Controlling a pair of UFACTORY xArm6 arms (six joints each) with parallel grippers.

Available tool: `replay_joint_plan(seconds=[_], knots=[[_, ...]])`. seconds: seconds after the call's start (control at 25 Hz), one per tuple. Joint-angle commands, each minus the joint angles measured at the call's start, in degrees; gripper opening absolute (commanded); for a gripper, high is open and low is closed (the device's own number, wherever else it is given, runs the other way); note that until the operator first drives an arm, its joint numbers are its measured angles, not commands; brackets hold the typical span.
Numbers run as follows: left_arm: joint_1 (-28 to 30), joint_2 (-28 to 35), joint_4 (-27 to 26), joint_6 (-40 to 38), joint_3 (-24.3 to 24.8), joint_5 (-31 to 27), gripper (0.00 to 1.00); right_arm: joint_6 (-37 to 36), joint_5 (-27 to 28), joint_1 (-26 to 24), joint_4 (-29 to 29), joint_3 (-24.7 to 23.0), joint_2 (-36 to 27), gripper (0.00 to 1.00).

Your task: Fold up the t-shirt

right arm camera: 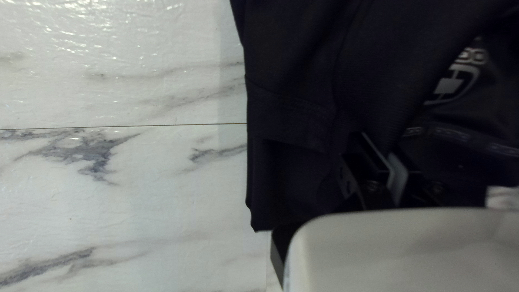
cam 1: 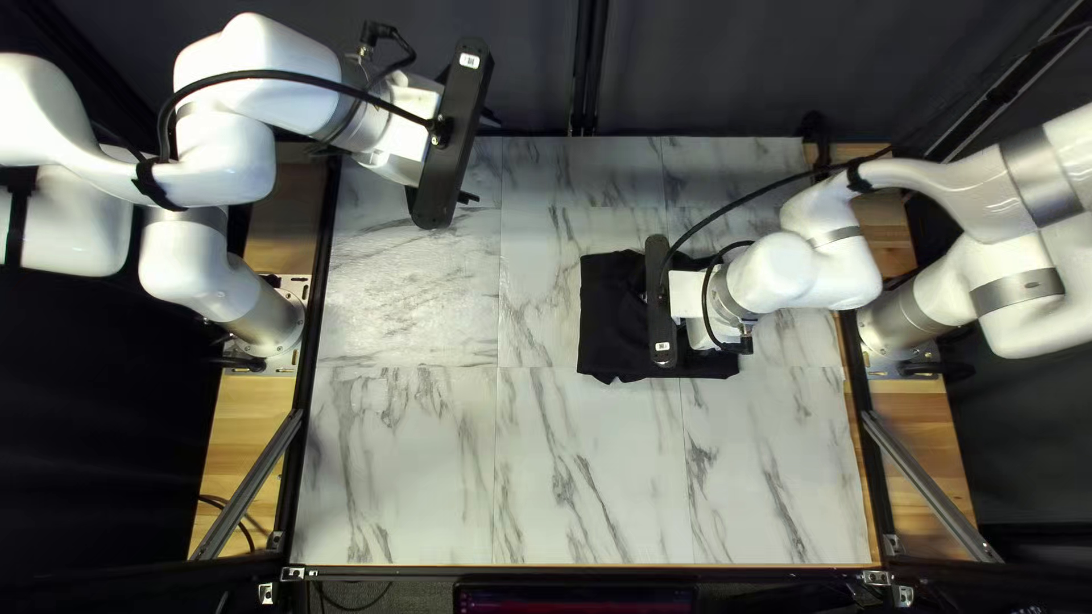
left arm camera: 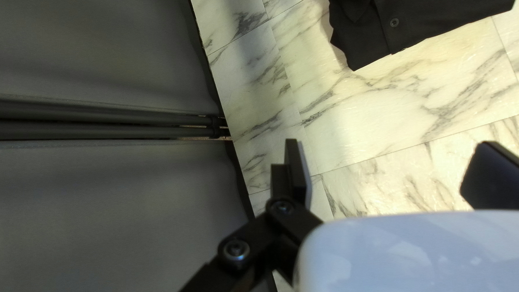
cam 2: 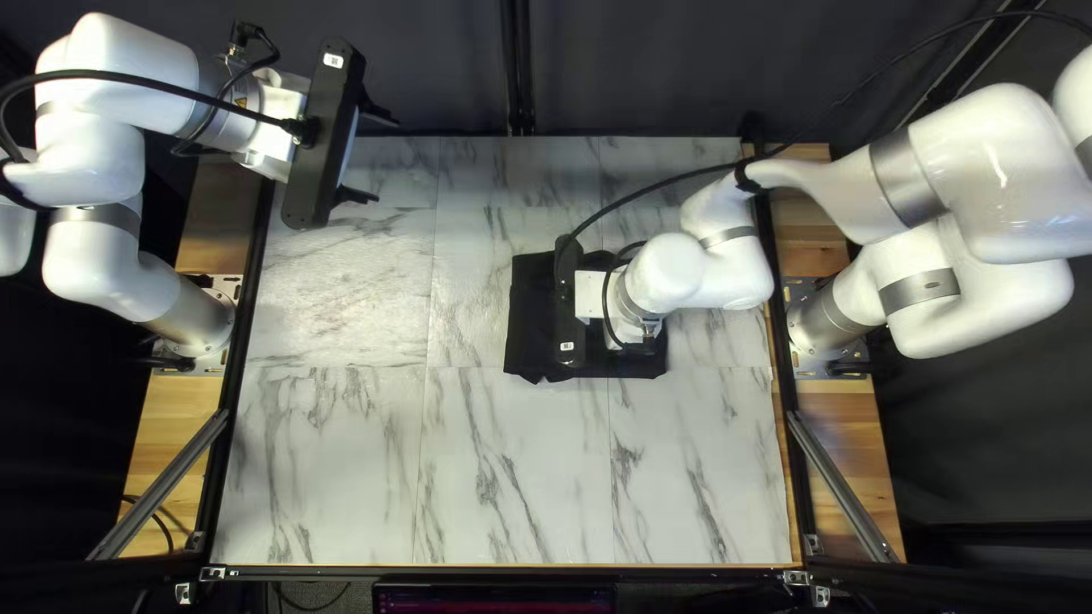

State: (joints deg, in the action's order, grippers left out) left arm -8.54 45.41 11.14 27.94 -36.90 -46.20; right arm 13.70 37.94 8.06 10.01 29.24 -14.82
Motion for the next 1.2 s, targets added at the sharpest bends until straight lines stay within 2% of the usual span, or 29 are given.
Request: replay_joint_plan(seconds=[0.04, 0.4, 0.72, 0.84, 0.96, 1.2], knots=[[0.00, 0.00, 0.00, 0.00, 0.00, 0.00, 1.00, -0.19, 5.56, 0.16, 0.87, 3.20, -1.63, 0.00], [0.00, 0.00, 0.00, 0.00, 0.00, 0.00, 1.00, 1.76, 17.09, 2.16, 2.61, 7.67, -6.03, 0.00], [0.00, 0.00, 0.00, 0.00, 0.00, 0.00, 1.00, 5.46, 24.15, 5.64, 3.47, 9.82, -7.74, 0.00], [0.00, 0.00, 0.00, 0.00, 0.00, 0.00, 1.00, 5.78, 24.76, 6.14, 3.13, 9.29, -7.81, 0.00], [0.00, 0.00, 0.00, 0.00, 0.00, 0.00, 1.00, 5.19, 23.21, 6.25, 2.26, 6.66, -8.27, 0.00], [0.00, 0.00, 0.00, 0.00, 0.00, 0.00, 1.00, 0.06, 14.55, 4.81, -1.40, -2.82, -9.28, 0.00]])
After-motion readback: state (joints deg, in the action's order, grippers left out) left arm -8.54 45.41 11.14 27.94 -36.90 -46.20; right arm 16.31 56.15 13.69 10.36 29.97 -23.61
